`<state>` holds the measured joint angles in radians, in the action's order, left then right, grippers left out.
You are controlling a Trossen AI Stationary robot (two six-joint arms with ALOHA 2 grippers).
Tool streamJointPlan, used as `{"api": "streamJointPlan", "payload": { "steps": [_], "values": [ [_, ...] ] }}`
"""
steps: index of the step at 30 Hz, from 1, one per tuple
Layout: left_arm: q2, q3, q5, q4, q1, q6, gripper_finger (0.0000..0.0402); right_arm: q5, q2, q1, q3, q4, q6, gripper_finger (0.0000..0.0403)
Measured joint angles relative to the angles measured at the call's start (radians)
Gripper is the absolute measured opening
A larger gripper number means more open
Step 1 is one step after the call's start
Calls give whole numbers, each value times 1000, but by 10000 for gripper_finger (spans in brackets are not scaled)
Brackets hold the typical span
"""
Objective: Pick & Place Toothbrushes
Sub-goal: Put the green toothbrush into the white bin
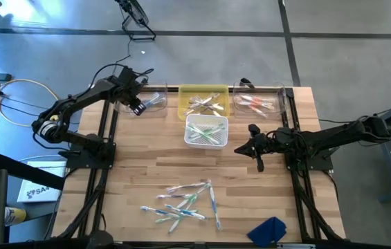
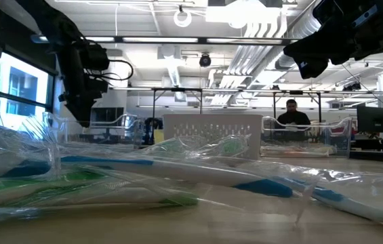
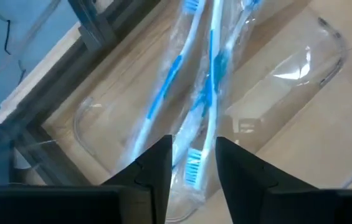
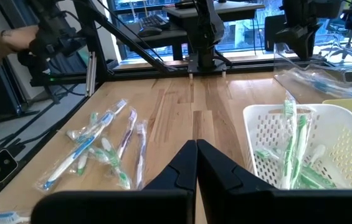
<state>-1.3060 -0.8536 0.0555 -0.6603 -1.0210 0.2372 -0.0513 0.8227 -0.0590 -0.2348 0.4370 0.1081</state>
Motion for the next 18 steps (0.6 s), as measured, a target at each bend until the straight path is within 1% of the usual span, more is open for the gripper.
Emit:
{"api": "streamJointPlan", "payload": {
  "steps": [10, 12, 15, 18],
  "values": [
    [2, -119, -4, -14, 0, -6, 122, 0, 0, 0, 0, 0, 0, 2],
    [2, -128, -38, -19, 0, -10, 122, 0, 0, 0, 0, 0, 0, 2],
    [2, -128, -126, -22, 0, -9, 122, 0, 0, 0, 0, 0, 1, 2],
    [2, -128, -155, -7, 1, -9, 122, 0, 0, 0, 0, 0, 1, 2]
  ]
}}
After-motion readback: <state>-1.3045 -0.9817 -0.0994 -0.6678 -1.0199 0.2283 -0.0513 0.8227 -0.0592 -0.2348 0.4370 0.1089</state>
